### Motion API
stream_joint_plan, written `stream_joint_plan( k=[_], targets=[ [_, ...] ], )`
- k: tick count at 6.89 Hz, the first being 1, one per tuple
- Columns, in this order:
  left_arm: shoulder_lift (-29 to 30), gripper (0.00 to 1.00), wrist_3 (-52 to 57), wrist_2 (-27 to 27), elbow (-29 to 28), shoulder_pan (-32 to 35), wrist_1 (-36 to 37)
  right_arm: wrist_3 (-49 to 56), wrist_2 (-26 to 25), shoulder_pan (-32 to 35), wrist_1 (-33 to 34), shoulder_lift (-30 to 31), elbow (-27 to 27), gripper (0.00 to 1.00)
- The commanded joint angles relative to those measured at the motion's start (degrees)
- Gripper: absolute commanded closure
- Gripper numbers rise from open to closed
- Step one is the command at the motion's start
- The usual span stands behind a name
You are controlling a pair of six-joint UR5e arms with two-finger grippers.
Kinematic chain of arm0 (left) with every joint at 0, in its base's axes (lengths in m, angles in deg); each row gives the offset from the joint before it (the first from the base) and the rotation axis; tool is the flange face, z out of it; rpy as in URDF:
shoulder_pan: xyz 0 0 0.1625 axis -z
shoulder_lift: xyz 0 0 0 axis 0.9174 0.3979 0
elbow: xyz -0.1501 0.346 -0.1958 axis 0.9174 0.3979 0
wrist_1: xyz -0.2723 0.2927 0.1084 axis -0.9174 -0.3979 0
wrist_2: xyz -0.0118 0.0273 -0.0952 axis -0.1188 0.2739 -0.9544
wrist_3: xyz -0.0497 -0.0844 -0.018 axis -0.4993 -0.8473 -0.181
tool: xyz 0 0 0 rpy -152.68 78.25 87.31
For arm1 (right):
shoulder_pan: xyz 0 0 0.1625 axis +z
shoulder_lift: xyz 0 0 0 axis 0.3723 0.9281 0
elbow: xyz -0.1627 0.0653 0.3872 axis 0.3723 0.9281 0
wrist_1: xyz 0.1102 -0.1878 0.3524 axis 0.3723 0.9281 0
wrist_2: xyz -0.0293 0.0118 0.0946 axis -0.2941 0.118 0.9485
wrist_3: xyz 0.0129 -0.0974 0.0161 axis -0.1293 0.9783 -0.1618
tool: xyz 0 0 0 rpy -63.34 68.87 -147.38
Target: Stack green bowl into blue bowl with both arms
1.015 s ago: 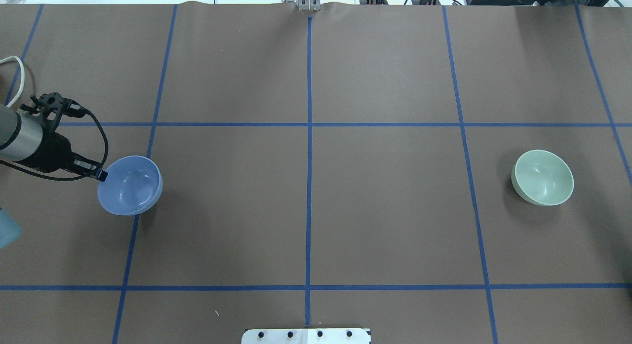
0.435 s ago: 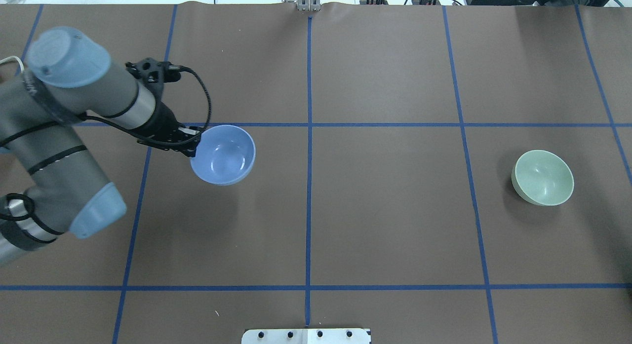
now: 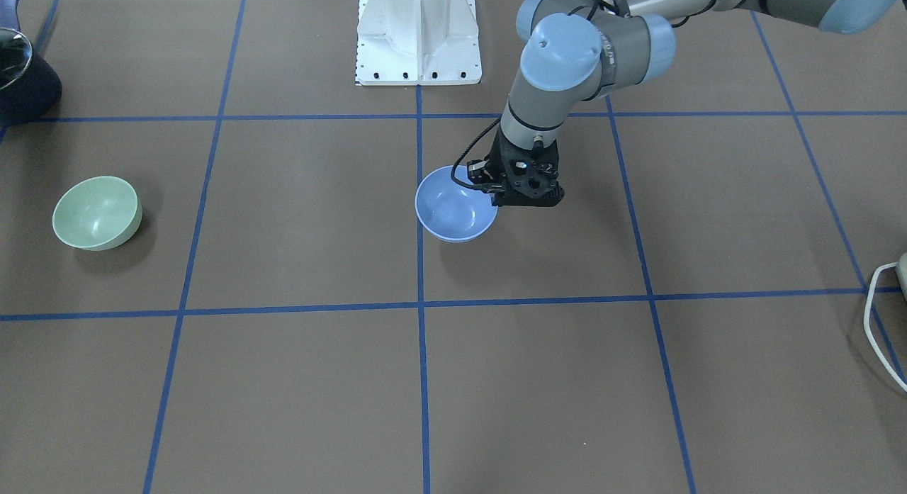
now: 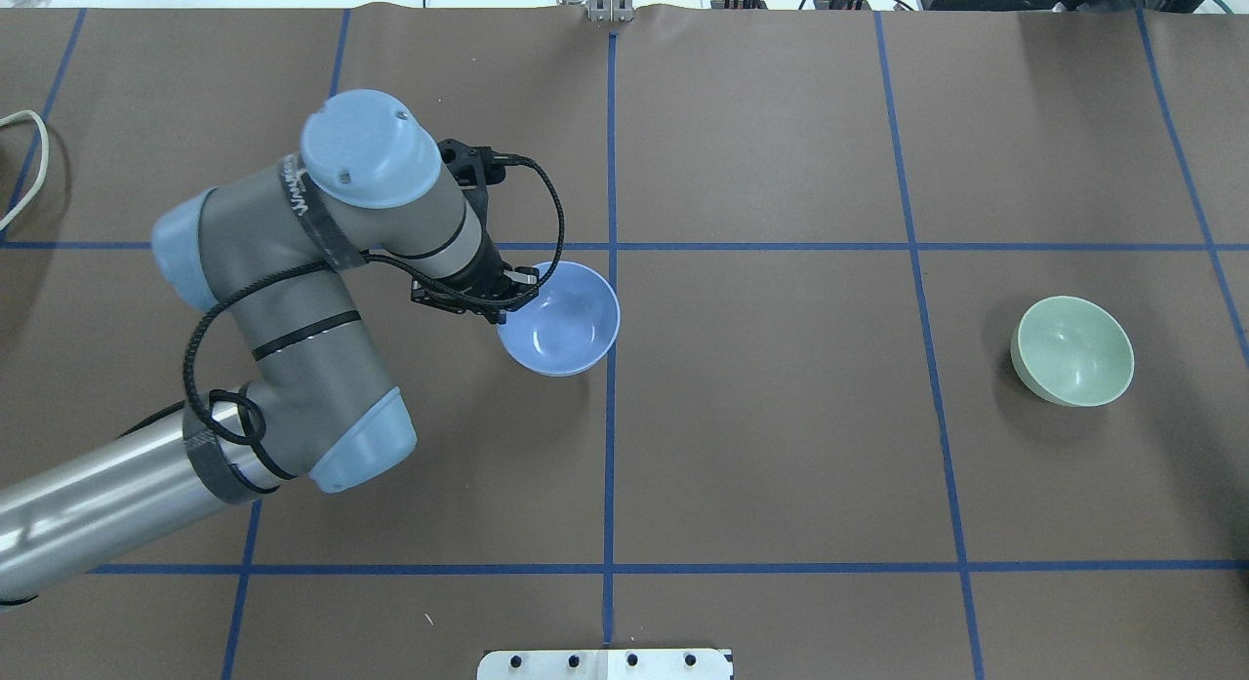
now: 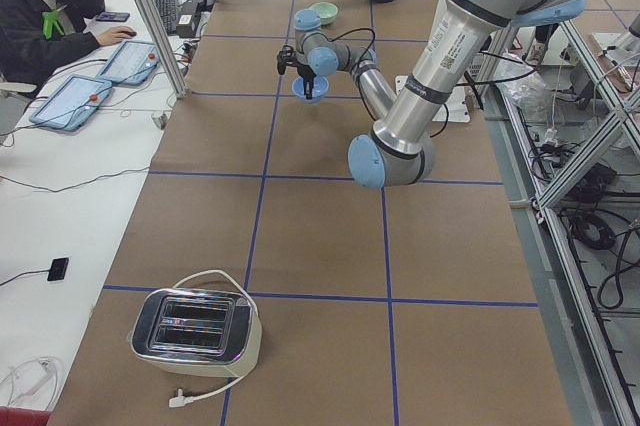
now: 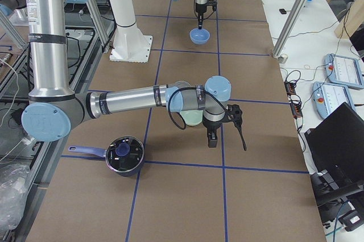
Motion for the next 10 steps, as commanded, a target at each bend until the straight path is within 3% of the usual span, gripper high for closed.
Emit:
stream_joint_plan(
  k=[1, 4, 5, 6, 7, 8, 9, 10],
  targets=[
    [1.98, 1.0, -1.61, 1.81, -1.8, -2.38, -0.83, -0.14, 0.21, 0.0, -0.09, -0.33, -0.12, 0.0],
    [2.95, 1.0, -1.71, 1.9, -4.25, -3.53, -2.66, -1.02, 0.21, 0.0, 0.0, -0.68, -0.03, 0.0],
    [2.95, 0.9, -1.71, 1.9, -5.91, -3.71, -5.55, -1.55, 0.21, 0.0, -0.09, -0.77, -0.2, 0.0],
    [3.04, 0.61, -1.53, 1.9, -7.06, -4.06, -7.84, -2.77, 0.21, 0.0, 0.0, -0.77, -0.38, 0.0],
    [3.04, 0.05, -1.44, 3.55, -7.07, -4.06, -8.04, -2.87, 0.21, 0.0, 0.0, -0.77, -0.38, 0.0],
    [3.04, 0.01, -1.36, 6.52, -6.38, -4.06, -8.04, -2.87, 0.21, 0.0, -0.09, -0.68, -0.29, 0.0],
    [2.43, 0.01, -0.57, 6.12, -3.15, -3.36, -7.34, -2.87, 0.21, 0.0, 0.0, -0.68, -0.47, 0.0],
    [0.34, 0.01, 3.79, 1.85, 0.71, 0.21, -5.51, -2.78, 0.21, 0.0, 0.0, -0.68, -0.38, 0.0]
  ],
)
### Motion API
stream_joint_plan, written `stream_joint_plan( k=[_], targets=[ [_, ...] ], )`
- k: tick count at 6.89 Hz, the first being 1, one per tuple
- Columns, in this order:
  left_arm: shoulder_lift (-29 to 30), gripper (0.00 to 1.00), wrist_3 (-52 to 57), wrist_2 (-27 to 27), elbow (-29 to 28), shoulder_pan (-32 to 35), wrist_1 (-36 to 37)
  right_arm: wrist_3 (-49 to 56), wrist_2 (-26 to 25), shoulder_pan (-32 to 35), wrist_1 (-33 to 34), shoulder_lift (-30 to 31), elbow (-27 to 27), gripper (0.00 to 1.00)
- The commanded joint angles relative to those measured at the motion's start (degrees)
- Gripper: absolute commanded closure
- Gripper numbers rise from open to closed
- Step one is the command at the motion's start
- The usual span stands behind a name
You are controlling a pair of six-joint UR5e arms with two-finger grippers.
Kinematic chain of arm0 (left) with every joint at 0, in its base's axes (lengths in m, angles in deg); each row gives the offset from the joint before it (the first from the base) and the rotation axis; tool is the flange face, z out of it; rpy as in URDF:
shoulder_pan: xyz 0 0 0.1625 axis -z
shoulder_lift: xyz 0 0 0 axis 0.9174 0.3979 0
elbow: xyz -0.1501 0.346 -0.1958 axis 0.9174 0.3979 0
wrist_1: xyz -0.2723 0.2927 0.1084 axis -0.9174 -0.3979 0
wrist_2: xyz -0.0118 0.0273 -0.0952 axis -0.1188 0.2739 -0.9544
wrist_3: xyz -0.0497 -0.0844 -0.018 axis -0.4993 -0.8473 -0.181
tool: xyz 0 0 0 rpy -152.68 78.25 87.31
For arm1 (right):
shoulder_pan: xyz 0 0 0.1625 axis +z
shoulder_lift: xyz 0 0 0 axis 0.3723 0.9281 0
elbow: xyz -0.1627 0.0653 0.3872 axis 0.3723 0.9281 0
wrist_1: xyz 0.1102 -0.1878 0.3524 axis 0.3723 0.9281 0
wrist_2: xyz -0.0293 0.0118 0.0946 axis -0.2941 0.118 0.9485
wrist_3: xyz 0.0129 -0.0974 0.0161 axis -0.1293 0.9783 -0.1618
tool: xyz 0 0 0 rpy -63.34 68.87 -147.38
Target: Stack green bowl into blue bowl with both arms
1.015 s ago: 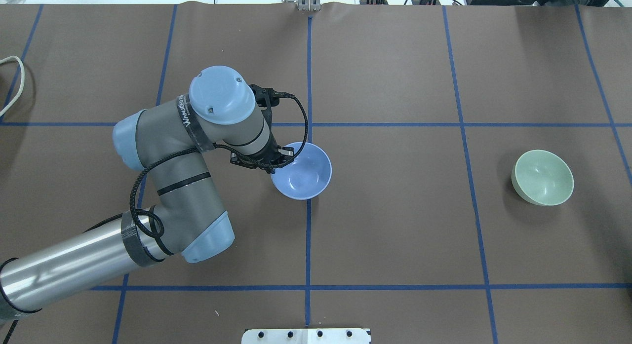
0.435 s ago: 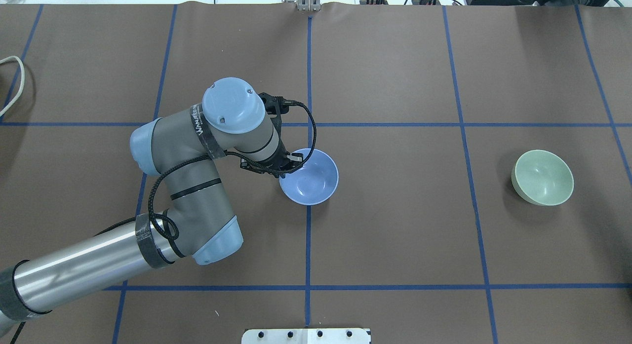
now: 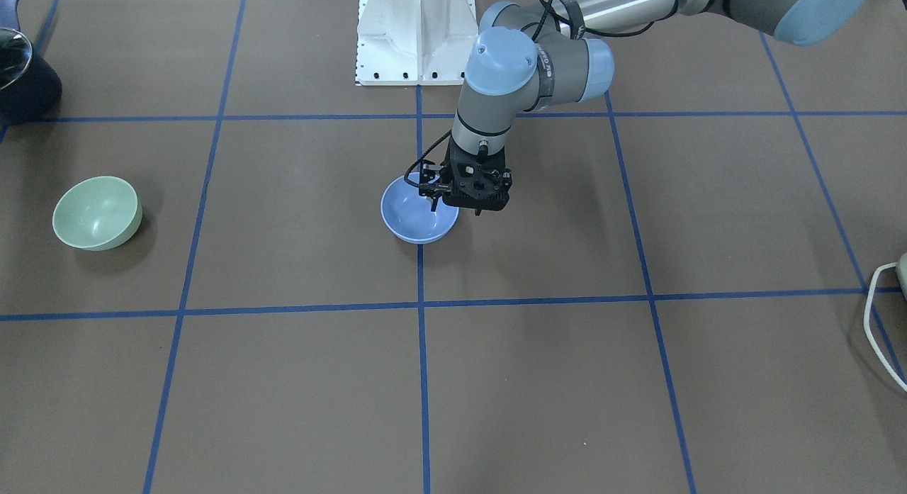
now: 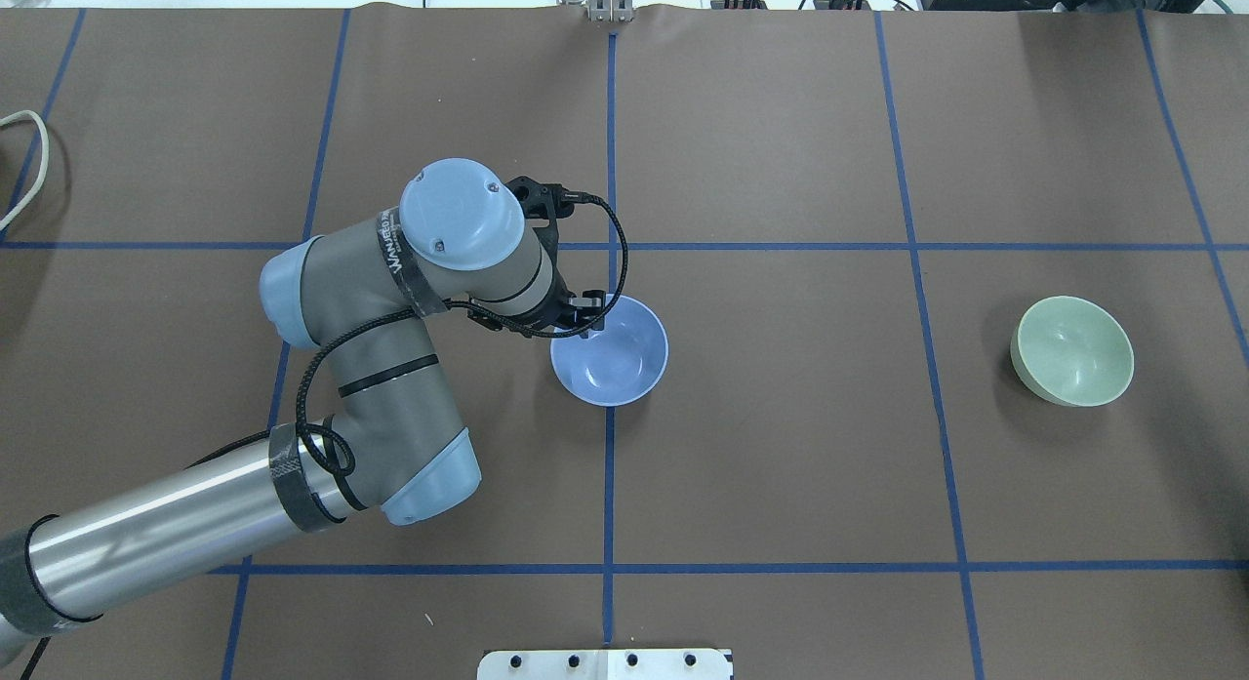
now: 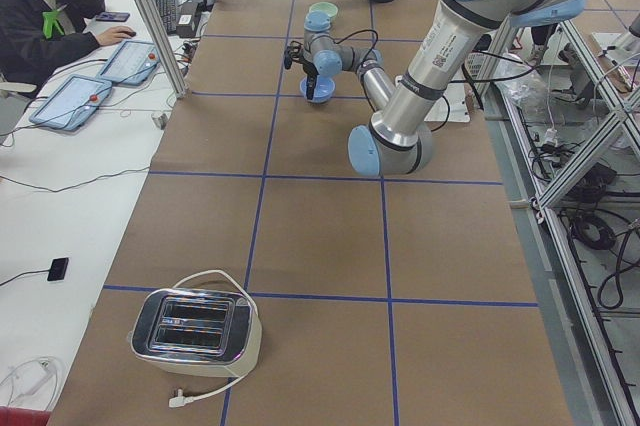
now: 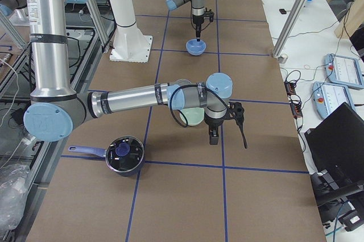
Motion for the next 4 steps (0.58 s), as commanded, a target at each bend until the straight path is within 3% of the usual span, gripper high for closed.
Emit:
stream_joint_plan(
  k=[1, 2, 3, 4],
  targets=[
    [-5.59, 0.01, 9.96, -9.93, 9.09, 9.33, 5.21, -0.04, 0.0, -0.09, -0.06, 0.18, 0.01, 0.0],
    [-11.37, 0.02, 25.6, -16.18, 13.75, 17.92, 8.81, -0.04, 0.09, -0.7, -0.07, 0.27, 0.01, 0.0],
    [-17.17, 0.02, 39.85, -23.38, 14.49, 28.71, 12.59, -0.56, 1.39, -1.14, -0.07, 0.1, -0.25, 0.0],
    [-23.85, 0.02, 49.39, -25.97, 14.41, 37.61, 13.32, -3.0, 2.71, -2.62, -0.07, -0.16, -1.39, 0.0]
  ],
)
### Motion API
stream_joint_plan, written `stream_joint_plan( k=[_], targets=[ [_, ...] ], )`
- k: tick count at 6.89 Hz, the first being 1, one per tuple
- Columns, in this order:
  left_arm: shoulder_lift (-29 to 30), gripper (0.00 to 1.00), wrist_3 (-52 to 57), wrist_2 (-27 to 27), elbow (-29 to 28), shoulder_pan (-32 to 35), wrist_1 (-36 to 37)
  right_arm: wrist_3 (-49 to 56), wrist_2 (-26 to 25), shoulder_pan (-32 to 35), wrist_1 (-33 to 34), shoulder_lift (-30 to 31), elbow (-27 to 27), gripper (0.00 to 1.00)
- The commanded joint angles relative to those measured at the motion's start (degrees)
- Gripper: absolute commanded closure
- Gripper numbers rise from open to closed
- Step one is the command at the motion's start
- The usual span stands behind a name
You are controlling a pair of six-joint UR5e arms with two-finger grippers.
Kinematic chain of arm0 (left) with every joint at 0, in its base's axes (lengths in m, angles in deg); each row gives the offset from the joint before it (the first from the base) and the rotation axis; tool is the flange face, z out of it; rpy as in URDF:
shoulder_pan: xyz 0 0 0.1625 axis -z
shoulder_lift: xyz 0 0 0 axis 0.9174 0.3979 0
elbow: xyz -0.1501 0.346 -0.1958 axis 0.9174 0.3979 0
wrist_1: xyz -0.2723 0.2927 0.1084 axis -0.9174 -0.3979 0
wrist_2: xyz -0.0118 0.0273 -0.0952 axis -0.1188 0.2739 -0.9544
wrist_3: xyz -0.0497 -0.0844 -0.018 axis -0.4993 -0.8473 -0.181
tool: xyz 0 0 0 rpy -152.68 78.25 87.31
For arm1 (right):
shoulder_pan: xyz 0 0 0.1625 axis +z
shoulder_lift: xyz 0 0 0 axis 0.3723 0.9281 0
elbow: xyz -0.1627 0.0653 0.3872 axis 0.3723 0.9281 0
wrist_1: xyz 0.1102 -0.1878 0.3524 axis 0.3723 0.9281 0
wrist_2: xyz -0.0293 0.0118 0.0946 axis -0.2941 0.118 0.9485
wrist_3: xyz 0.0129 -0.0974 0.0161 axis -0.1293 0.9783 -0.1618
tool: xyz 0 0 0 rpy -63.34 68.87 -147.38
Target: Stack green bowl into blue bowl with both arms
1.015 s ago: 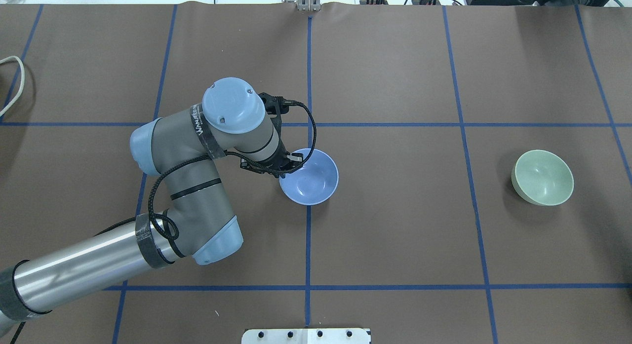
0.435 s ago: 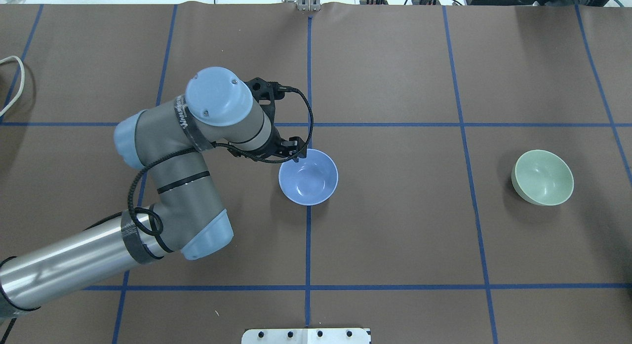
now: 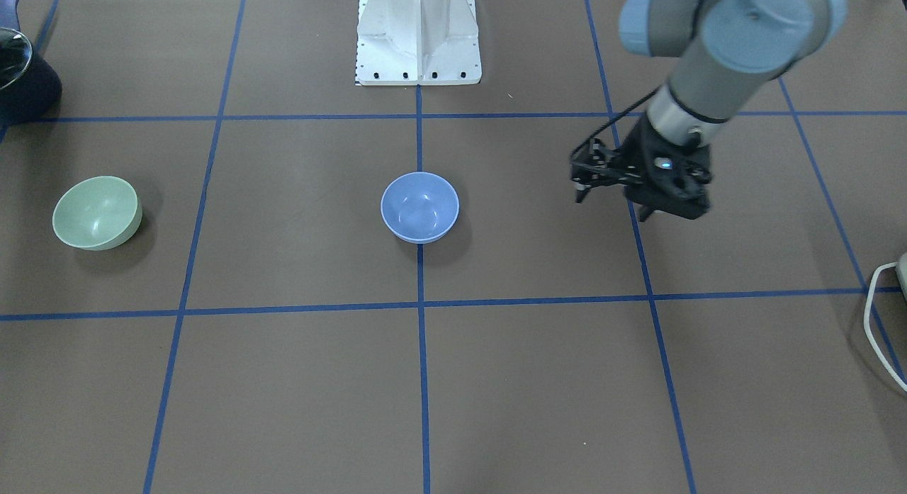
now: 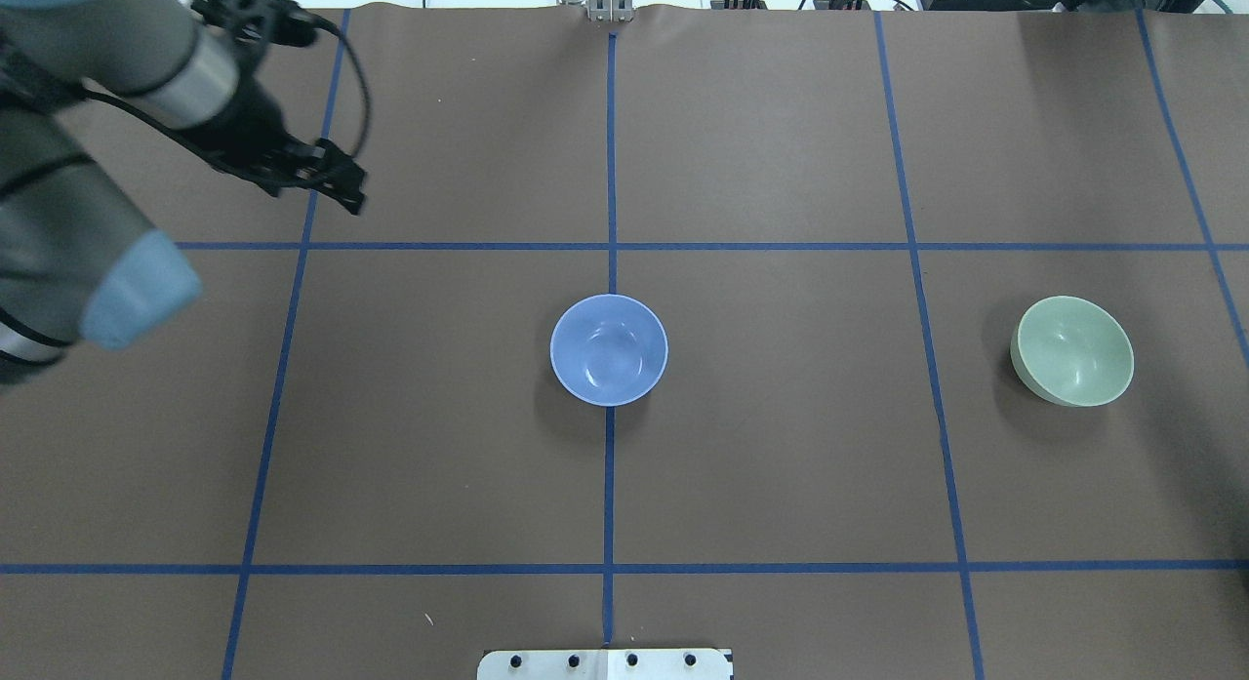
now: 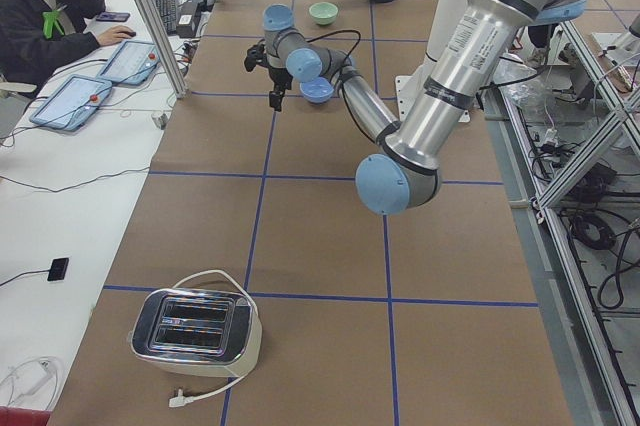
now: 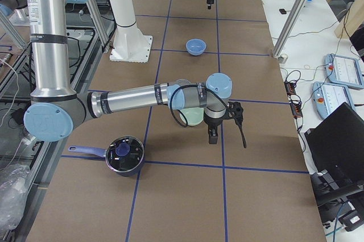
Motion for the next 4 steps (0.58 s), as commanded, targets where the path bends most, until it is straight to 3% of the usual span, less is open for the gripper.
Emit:
stream_joint_plan(
  k=[1, 3, 4],
  targets=[
    [-12.68, 0.02, 25.15, -4.89, -0.21, 18.55, 2.82, -5.11, 1.26, -3.78, -0.52, -0.94, -1.75, 0.0],
    [-16.75, 0.01, 36.04, -4.54, -3.73, 29.99, 8.77, -17.55, -0.31, -10.28, -11.11, -0.43, -0.7, 0.0],
    [-20.68, 0.01, 46.44, -4.54, -5.74, 33.44, 8.71, -22.24, -4.5, -13.97, -14.82, 0.01, -0.61, 0.0]
  ],
)
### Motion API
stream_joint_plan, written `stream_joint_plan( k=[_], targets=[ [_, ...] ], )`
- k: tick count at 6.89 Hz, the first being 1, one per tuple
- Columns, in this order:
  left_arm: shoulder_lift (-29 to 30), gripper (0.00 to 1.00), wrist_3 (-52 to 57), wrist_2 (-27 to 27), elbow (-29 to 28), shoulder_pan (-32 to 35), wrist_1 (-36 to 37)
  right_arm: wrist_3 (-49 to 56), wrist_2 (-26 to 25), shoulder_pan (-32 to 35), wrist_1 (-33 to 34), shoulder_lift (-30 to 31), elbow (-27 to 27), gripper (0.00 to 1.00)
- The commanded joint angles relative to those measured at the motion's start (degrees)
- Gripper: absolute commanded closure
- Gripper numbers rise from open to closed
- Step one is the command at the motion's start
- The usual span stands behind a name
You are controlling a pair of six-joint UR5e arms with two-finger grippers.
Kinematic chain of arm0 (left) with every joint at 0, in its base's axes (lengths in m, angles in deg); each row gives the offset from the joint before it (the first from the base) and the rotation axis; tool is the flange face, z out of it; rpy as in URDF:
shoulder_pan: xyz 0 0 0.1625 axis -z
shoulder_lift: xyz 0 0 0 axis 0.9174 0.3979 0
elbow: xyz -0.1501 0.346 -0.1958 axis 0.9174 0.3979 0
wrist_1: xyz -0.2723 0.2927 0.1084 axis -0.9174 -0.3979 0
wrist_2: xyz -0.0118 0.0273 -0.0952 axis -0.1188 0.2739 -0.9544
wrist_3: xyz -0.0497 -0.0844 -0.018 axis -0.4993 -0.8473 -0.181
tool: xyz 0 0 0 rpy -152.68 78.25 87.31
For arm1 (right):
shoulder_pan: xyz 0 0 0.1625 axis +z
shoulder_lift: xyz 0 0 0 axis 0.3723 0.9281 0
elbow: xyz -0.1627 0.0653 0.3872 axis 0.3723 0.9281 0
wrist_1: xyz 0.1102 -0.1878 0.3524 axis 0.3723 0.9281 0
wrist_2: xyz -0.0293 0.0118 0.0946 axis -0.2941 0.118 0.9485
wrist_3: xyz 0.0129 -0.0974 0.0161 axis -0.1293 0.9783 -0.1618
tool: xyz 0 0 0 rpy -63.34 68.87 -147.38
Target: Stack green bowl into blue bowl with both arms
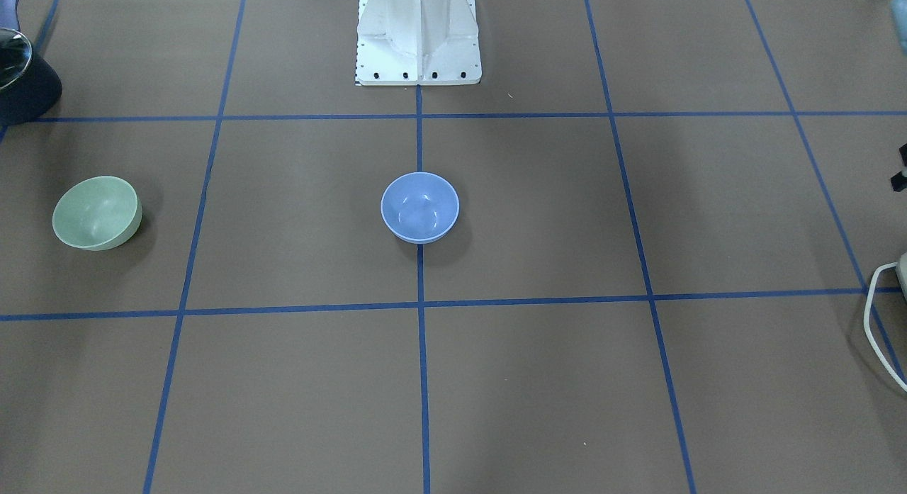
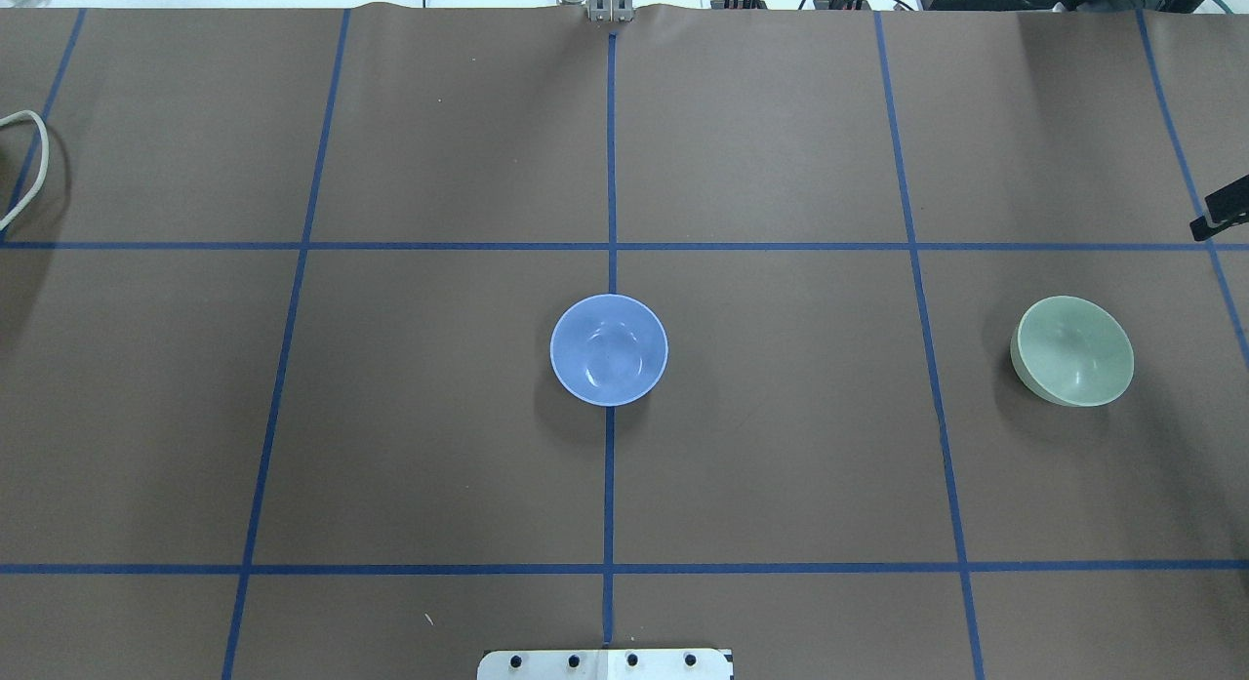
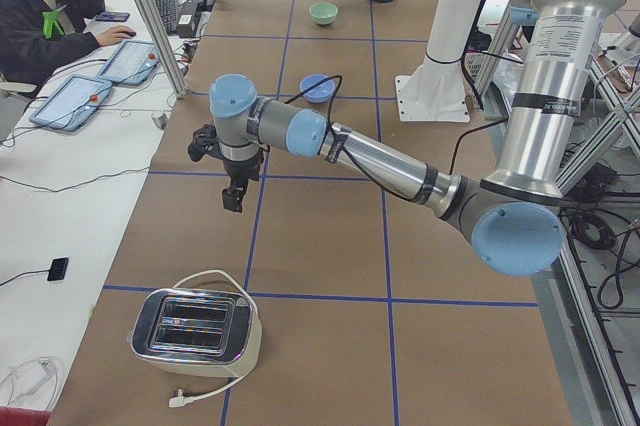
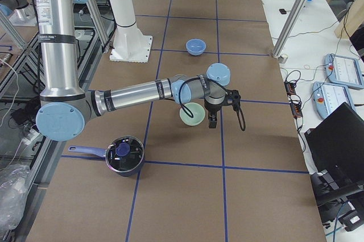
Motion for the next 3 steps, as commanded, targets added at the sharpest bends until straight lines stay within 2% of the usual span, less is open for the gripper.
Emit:
stream_joint_plan(
  k=[1, 3],
  targets=[
    [-4.14, 0.01, 18.09, 1.65, -5.16, 8.89, 1.22, -7.13, -5.38, -6.7, -5.62, 0.89, 0.27, 0.0],
    [-5.02, 0.01, 20.28, 2.28, -5.45, 9.62, 1.57, -7.31, -7.76, -11.45, -5.8, 0.8, 0.71, 0.0]
  ],
)
